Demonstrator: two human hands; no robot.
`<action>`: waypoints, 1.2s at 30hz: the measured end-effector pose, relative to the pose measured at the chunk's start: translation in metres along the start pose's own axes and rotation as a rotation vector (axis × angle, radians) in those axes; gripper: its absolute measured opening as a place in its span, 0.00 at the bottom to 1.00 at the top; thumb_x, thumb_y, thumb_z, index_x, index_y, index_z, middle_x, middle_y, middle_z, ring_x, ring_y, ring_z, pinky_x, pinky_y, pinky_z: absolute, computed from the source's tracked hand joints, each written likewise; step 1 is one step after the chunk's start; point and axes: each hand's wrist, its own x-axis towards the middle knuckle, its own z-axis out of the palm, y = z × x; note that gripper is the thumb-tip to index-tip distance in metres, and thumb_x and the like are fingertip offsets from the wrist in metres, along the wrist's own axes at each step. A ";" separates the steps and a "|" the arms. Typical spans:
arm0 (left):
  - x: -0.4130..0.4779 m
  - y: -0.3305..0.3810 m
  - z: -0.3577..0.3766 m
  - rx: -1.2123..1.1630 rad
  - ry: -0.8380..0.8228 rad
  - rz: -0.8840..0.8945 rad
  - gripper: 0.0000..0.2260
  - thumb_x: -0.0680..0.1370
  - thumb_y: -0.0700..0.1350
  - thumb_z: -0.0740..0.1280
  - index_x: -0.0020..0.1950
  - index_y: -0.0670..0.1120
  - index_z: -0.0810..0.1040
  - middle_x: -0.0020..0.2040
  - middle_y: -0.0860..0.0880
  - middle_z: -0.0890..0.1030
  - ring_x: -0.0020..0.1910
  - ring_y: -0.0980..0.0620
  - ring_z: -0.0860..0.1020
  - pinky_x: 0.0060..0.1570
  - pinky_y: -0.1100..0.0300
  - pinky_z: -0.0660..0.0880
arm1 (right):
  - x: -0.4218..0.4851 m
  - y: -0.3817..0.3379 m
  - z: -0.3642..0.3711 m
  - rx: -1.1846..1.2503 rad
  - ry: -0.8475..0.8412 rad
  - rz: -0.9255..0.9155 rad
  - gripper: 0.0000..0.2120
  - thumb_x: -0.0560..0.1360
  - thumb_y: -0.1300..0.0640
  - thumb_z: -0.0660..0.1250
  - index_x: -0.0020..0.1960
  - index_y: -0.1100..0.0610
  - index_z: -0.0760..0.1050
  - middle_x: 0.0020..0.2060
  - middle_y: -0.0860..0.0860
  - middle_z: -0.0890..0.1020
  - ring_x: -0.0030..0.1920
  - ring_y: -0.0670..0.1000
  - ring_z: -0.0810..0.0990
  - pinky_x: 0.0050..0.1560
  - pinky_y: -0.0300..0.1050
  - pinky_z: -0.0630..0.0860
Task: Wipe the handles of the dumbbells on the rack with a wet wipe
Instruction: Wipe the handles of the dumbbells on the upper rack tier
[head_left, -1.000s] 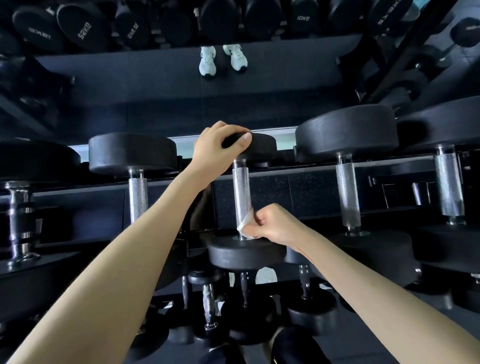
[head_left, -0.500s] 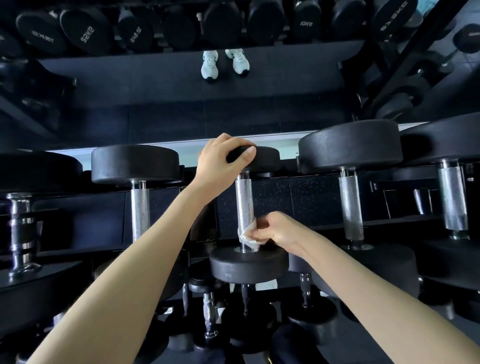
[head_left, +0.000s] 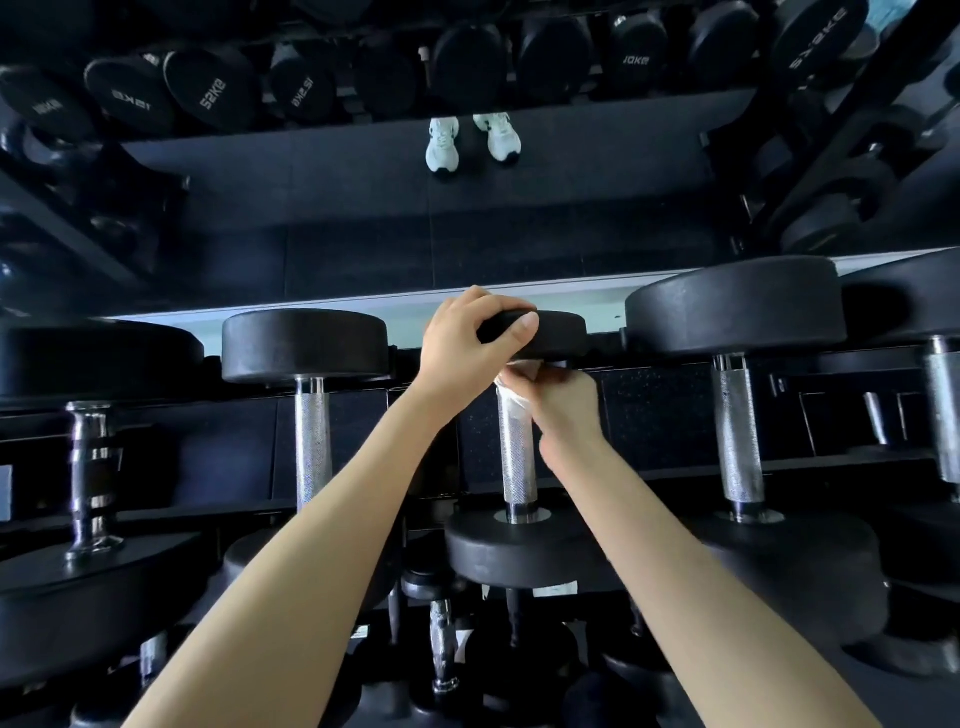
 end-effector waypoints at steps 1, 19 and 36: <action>0.000 0.000 0.001 0.004 0.001 -0.006 0.13 0.73 0.57 0.63 0.52 0.55 0.82 0.44 0.59 0.75 0.54 0.52 0.75 0.59 0.48 0.71 | -0.003 0.000 0.008 -0.131 0.102 -0.043 0.08 0.68 0.64 0.74 0.45 0.65 0.79 0.40 0.56 0.84 0.41 0.48 0.83 0.43 0.41 0.77; -0.010 0.005 -0.006 -0.026 0.005 -0.019 0.13 0.76 0.55 0.66 0.59 0.55 0.78 0.58 0.55 0.74 0.62 0.54 0.70 0.66 0.52 0.66 | -0.044 0.017 -0.021 -0.913 -0.035 -0.224 0.14 0.70 0.49 0.71 0.40 0.60 0.76 0.34 0.52 0.77 0.37 0.52 0.76 0.37 0.41 0.68; -0.100 -0.008 0.057 -0.144 0.134 -0.555 0.17 0.79 0.56 0.61 0.37 0.46 0.79 0.32 0.49 0.79 0.30 0.55 0.74 0.29 0.63 0.66 | -0.079 0.011 -0.063 -0.442 -0.246 0.055 0.30 0.80 0.38 0.42 0.64 0.53 0.76 0.60 0.46 0.77 0.62 0.46 0.73 0.62 0.41 0.63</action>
